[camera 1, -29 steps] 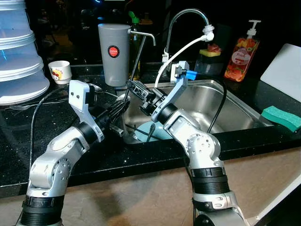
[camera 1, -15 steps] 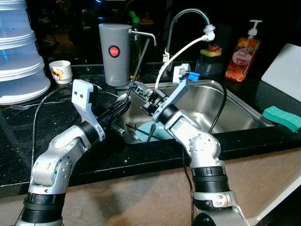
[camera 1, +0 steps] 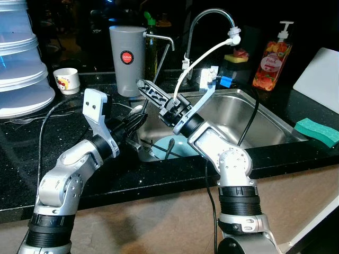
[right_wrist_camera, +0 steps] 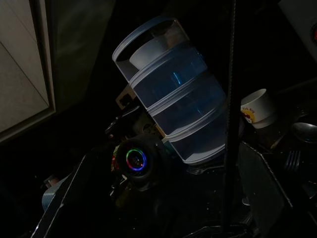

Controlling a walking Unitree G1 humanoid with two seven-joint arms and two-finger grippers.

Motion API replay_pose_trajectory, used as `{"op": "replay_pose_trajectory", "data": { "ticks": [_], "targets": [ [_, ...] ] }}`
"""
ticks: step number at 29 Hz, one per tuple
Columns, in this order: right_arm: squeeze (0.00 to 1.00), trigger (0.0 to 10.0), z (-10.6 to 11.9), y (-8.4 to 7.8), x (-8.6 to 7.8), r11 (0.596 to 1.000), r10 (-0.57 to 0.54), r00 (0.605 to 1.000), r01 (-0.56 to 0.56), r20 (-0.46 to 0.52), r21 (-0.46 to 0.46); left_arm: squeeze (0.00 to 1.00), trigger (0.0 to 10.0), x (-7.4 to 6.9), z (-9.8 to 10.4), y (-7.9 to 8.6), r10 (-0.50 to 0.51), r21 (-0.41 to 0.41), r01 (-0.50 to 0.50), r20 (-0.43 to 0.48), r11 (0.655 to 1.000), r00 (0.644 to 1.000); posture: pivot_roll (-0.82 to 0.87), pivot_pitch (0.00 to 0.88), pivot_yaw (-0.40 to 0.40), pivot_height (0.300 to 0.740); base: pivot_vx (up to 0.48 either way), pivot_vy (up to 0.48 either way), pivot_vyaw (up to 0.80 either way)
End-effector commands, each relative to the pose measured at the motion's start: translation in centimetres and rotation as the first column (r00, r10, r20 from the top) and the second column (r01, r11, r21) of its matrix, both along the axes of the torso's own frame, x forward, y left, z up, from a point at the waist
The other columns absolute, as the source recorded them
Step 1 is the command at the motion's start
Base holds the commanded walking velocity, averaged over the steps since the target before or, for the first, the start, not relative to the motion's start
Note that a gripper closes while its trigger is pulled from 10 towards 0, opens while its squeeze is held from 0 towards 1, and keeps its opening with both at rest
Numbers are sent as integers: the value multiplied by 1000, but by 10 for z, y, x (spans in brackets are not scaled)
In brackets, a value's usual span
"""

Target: Kitchen organization

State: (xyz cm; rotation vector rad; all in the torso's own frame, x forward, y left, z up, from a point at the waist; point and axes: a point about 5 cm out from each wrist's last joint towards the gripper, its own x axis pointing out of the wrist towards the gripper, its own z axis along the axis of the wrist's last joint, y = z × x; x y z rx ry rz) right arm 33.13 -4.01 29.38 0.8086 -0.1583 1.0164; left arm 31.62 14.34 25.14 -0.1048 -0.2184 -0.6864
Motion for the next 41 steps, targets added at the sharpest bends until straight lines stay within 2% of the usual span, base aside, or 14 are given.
{"op": "replay_pose_trajectory", "data": {
  "ticks": [1,6,10,11,12,13,14,35,41],
  "targets": [
    [0,10000,-1,18,-9,996,64,998,-62,28,-62,0,0,3,-13,4,34,14,-33,-71,999,997,22,0,0,740,0,0,0],
    [0,10000,-4,19,-7,995,52,998,-50,21,-80,0,0,-3,-14,-5,-41,28,43,-76,999,996,20,0,-2,740,0,0,0],
    [0,10000,-6,19,-5,994,30,999,-29,15,-102,0,0,-2,-16,-5,-33,29,35,-78,999,996,15,0,-1,740,0,0,0],
    [0,8431,-6,18,-4,995,27,1000,-26,12,-94,0,0,-2,-17,-5,-30,31,32,-79,999,996,15,0,-2,740,0,0,0],
    [0,4118,-5,18,-4,996,26,1000,-25,10,-89,0,0,-2,-17,-4,-28,32,30,-80,999,996,15,0,-2,740,0,0,0],
    [0,2471,-5,17,-3,997,22,1000,-21,4,-78,0,0,-2,-17,-4,-28,35,31,-82,999,996,15,0,-2,740,0,0,0],
    [0,0,-5,16,-2,998,20,1000,-20,-2,-66,0,0,-2,-17,-4,-28,37,31,-83,999,996,15,0,-2,740,0,0,0],
    [0,0,-5,6,6,999,-35,999,34,-14,-27,0,0,0,-19,0,-9,62,16,-101,998,995,22,0,2,740,0,0,0],
    [0,0,-5,-4,15,992,-123,992,122,-25,-18,0,0,0,-21,2,13,91,-4,-99,996,995,28,0,-1,740,0,0,0]
  ]
}}
